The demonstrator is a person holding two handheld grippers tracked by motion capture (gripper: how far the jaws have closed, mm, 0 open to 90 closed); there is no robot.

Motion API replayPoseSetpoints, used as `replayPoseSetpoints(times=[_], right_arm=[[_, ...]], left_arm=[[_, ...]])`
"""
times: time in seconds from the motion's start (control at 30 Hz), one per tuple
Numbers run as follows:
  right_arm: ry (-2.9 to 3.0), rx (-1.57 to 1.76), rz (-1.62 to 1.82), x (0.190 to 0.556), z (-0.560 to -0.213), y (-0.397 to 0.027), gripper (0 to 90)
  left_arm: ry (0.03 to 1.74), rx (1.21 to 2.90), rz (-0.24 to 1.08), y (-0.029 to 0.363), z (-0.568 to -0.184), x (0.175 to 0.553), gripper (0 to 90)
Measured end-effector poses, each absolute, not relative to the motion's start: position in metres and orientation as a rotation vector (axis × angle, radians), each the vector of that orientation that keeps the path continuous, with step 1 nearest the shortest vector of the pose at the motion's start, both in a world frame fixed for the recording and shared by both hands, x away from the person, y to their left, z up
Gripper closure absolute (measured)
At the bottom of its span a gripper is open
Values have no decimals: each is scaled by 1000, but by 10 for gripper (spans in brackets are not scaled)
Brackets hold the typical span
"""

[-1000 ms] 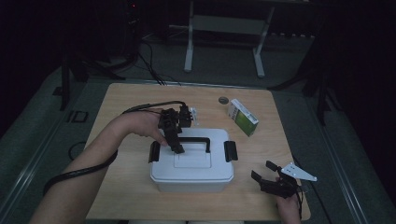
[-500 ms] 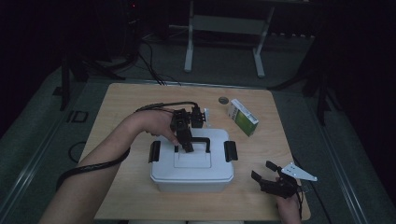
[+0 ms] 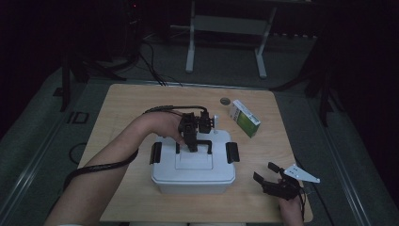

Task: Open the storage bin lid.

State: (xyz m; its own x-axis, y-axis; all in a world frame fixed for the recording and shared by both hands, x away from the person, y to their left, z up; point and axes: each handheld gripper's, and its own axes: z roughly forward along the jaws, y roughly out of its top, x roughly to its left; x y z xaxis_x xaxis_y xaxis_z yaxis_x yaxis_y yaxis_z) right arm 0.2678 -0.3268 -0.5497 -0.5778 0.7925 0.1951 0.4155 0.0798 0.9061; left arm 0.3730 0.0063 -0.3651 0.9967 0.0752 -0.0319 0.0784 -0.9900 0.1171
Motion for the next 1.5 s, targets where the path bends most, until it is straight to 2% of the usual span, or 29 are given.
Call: replayPoseSetpoints(times=[0.07, 0.3, 0.8, 0.97, 1.13, 1.5], right_arm=[[2018, 1198, 1497, 268, -550, -327, 138], [2015, 1200, 1498, 268, -550, -327, 138], [2017, 1200, 1498, 268, -550, -327, 138], [2017, 1202, 1498, 268, -550, -327, 138], [2013, 1205, 1506, 268, -550, -327, 139], [2018, 1200, 1497, 268, -549, -326, 138]], left_arm=[[115, 3012, -47, 6, -365, 372, 803], [106, 3026, -85, 1, -363, 369, 832], [115, 3015, -68, 3, -355, 367, 835], [119, 2994, -41, 8, -339, 365, 835], [152, 2958, -14, 25, -319, 367, 835], [232, 2950, 19, 54, -308, 368, 835]])
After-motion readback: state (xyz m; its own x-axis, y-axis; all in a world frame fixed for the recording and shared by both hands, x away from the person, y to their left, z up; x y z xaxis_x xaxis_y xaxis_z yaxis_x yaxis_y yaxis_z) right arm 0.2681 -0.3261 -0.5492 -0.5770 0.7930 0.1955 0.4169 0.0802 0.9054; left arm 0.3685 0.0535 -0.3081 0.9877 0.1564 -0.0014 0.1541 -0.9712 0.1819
